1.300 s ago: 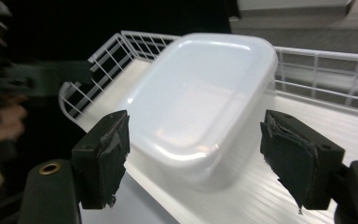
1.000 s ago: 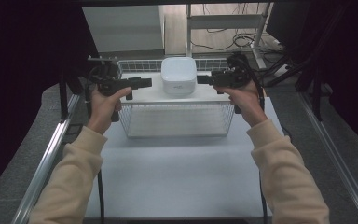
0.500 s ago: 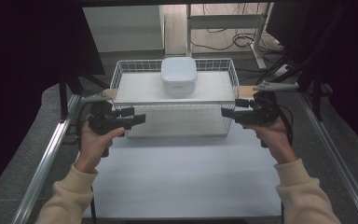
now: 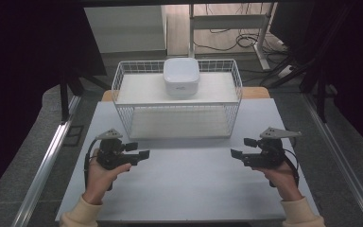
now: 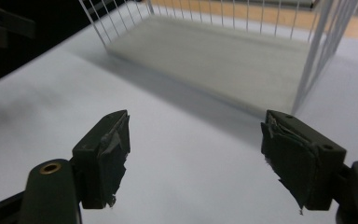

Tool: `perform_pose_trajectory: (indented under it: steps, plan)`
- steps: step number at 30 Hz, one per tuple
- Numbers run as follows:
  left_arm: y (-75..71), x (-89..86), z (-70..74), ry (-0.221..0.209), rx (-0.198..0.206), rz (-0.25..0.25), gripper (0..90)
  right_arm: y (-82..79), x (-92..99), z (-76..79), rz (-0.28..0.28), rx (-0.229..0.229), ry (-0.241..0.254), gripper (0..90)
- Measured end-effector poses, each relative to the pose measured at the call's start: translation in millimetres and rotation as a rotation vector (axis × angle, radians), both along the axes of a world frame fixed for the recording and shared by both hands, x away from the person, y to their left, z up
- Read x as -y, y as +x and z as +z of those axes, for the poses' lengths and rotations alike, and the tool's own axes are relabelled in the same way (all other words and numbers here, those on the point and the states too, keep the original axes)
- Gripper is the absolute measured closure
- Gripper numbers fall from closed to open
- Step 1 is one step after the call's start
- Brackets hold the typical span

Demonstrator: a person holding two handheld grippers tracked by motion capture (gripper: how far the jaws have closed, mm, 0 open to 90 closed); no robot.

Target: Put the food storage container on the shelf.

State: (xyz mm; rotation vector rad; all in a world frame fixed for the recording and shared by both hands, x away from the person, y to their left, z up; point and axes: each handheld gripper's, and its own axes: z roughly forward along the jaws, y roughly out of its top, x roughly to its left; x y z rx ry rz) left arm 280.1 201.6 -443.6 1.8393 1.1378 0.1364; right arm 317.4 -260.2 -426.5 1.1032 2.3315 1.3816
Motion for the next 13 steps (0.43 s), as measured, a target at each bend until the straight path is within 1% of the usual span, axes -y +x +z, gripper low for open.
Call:
perform_pose_trajectory:
  steps: [1, 2, 4, 8, 10, 11, 12, 13]
  plan:
    - [-0.7, -0.1, -3.2, 0.002, -0.006, 0.006, 31.5, -0.1, 0.7, -2.1, -0.003, -0.005, -0.005, 23.4]
    - [-1.2, 0.4, -5.7, 0.013, -0.017, 0.006, 31.3, 0.1, 2.0, -3.2, -0.007, -0.004, -0.006, 23.5]
    - [-2.0, 0.2, -7.5, 0.012, -0.013, 0.016, 31.1, 0.5, 3.7, -1.2, -0.015, 0.003, 0.006, 23.4]
    - [-2.0, 2.8, -9.9, 0.018, -0.017, 0.013, 30.4, -1.8, 2.5, 1.5, -0.011, 0.031, 0.002, 22.3]
    - [-1.0, 4.5, -11.3, 0.033, -0.012, 0.02, 29.9, -2.9, 3.0, 2.4, -0.014, 0.037, 0.01, 20.9]
    - [-1.0, 4.5, -11.3, 0.033, -0.012, 0.02, 29.8, -2.9, 3.0, 2.4, -0.014, 0.037, 0.01, 20.9]
    - [-0.3, 4.7, -12.0, 0.038, -0.004, 0.039, 29.7, -4.3, 3.5, 3.1, -0.014, 0.039, 0.015, 19.6]
    - [-0.3, 4.7, -12.0, 0.038, -0.004, 0.039, 29.6, -4.3, 3.5, 3.1, -0.014, 0.039, 0.015, 19.6]
